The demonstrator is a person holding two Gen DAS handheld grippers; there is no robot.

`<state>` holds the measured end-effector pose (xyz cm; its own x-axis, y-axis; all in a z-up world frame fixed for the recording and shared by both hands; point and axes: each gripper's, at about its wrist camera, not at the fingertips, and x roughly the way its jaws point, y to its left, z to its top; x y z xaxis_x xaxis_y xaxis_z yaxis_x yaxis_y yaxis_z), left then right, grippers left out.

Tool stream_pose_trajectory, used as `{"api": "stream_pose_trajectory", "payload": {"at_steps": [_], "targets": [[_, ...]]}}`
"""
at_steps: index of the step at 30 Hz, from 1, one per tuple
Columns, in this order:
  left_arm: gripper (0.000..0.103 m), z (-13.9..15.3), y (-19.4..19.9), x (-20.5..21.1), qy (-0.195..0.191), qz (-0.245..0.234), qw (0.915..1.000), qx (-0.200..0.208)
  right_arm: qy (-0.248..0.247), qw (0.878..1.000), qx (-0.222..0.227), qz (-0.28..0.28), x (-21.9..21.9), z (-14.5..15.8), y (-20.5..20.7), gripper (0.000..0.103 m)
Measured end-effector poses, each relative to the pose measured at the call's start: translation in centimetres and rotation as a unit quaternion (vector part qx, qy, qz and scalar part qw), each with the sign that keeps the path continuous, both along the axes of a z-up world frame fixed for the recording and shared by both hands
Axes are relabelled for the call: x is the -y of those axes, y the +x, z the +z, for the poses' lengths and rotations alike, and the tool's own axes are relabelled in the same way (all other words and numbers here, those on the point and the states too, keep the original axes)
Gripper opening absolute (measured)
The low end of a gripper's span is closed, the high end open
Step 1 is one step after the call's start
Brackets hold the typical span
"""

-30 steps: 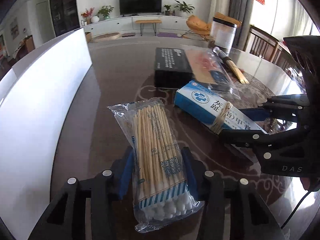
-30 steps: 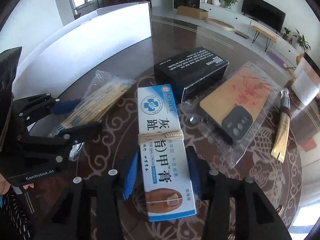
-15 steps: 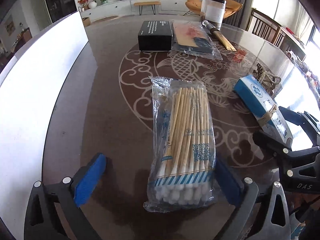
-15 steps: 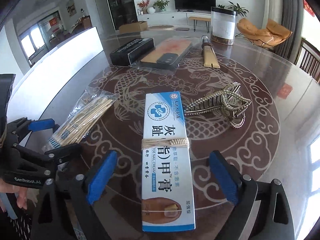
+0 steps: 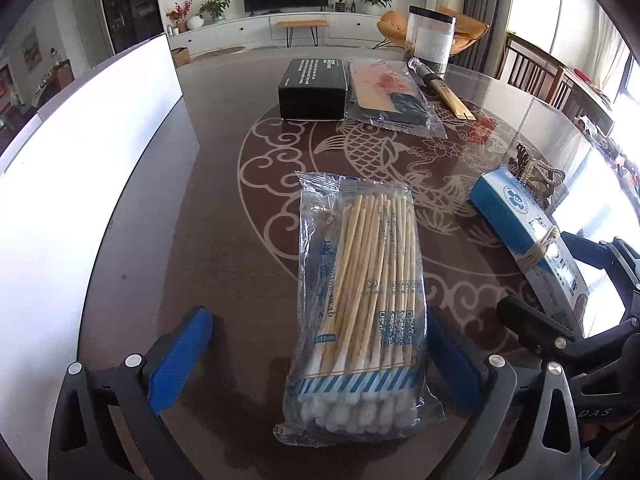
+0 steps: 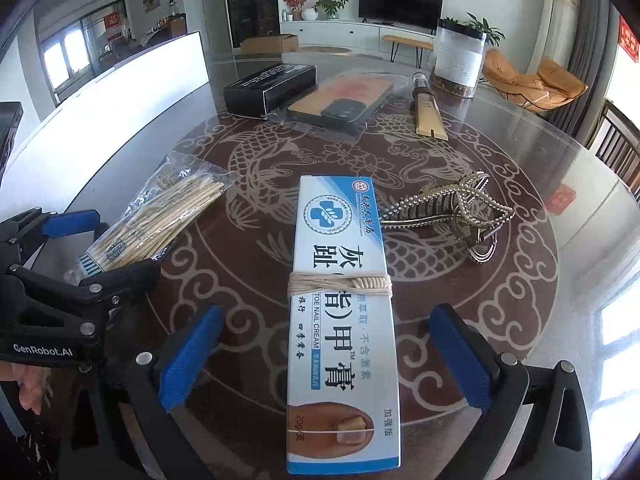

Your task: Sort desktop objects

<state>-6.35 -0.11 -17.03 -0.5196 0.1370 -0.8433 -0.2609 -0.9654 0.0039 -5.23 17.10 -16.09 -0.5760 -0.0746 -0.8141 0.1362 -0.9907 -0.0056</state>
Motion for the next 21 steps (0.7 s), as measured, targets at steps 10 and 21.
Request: {"api": "stream_pose_trajectory", "payload": {"at_steps": [10, 21], "targets": [[0.103, -0.02, -0.27, -0.19, -0.001, 0.008, 0.9999, 0.007, 0.000, 1.000, 0.000, 0.000, 0.00, -0.01, -0.01, 0.103], [0.103, -0.02, -0.26, -0.18, 0.000, 0.008, 1.0000, 0.004, 0.000, 1.000, 0.000, 0.000, 0.01, -0.03, -0.01, 0.103]]}}
